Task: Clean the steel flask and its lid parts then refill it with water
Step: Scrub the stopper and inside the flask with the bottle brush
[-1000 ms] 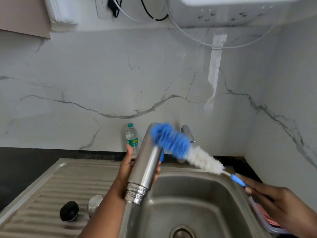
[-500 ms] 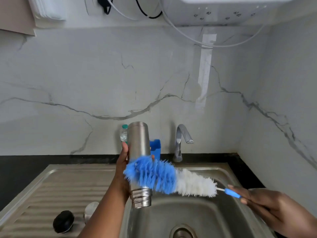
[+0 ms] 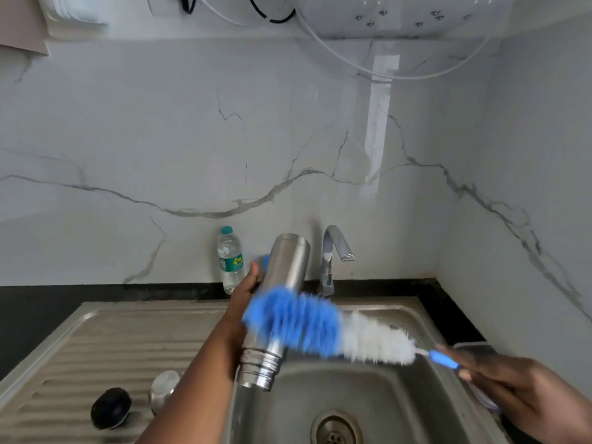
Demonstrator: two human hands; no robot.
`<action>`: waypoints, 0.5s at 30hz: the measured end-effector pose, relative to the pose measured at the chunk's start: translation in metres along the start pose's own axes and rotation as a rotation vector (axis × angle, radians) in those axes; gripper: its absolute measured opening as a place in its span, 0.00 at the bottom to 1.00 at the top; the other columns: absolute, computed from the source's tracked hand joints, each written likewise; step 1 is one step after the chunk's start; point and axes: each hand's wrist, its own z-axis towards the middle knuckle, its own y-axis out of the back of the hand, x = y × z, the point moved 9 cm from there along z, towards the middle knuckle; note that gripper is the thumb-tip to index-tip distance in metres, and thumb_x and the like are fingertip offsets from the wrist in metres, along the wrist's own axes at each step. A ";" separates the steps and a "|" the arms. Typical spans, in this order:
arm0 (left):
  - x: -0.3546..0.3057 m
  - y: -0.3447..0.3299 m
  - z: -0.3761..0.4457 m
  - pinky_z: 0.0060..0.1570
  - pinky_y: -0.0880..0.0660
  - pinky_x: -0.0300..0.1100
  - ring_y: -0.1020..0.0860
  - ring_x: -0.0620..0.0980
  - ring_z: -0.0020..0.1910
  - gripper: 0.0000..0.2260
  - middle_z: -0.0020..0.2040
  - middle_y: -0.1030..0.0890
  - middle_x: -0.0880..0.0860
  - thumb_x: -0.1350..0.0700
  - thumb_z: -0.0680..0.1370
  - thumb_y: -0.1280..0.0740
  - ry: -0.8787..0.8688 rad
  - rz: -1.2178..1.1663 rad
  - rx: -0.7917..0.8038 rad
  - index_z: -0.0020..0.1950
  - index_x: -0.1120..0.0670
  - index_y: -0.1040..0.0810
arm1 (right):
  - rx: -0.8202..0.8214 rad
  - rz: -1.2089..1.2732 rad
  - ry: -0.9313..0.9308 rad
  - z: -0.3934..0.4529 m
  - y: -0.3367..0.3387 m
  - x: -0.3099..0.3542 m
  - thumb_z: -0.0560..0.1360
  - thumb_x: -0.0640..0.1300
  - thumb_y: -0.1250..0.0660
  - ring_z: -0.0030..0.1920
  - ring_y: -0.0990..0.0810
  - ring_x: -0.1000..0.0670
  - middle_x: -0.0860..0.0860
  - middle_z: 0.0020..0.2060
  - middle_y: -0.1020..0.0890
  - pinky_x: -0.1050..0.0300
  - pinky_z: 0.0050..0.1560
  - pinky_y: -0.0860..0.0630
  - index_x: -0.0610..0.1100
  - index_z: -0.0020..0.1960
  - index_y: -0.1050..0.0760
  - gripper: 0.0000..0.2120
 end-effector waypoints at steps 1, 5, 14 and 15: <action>0.004 0.000 0.000 0.37 0.19 0.56 0.17 0.65 0.39 0.43 0.47 0.19 0.70 0.43 0.51 0.15 0.018 0.023 0.019 0.57 0.68 0.20 | -0.068 0.057 0.011 0.006 0.007 0.003 0.77 0.58 0.39 0.59 0.20 0.57 0.64 0.56 0.19 0.62 0.63 0.28 0.67 0.63 0.26 0.15; 0.013 -0.005 -0.002 0.40 0.19 0.55 0.18 0.62 0.41 0.40 0.44 0.21 0.66 0.38 0.57 0.18 0.008 0.054 0.042 0.57 0.65 0.21 | -0.238 0.239 -0.015 0.017 0.029 0.003 0.75 0.53 0.35 0.57 0.20 0.60 0.65 0.58 0.21 0.66 0.64 0.33 0.69 0.61 0.26 0.17; -0.009 0.017 -0.016 0.38 0.18 0.51 0.16 0.62 0.41 0.26 0.48 0.17 0.68 0.44 0.69 0.27 -0.125 0.058 -0.154 0.52 0.66 0.16 | -0.056 -0.135 0.076 0.009 0.010 -0.008 0.76 0.53 0.32 0.50 0.16 0.58 0.62 0.51 0.17 0.62 0.53 0.21 0.64 0.66 0.27 0.20; -0.005 0.016 -0.016 0.39 0.18 0.52 0.16 0.62 0.43 0.30 0.51 0.17 0.67 0.42 0.65 0.22 -0.117 0.053 -0.121 0.54 0.66 0.17 | -0.075 -0.053 0.065 0.013 0.015 -0.004 0.77 0.57 0.35 0.52 0.16 0.54 0.59 0.51 0.16 0.59 0.56 0.22 0.65 0.66 0.28 0.18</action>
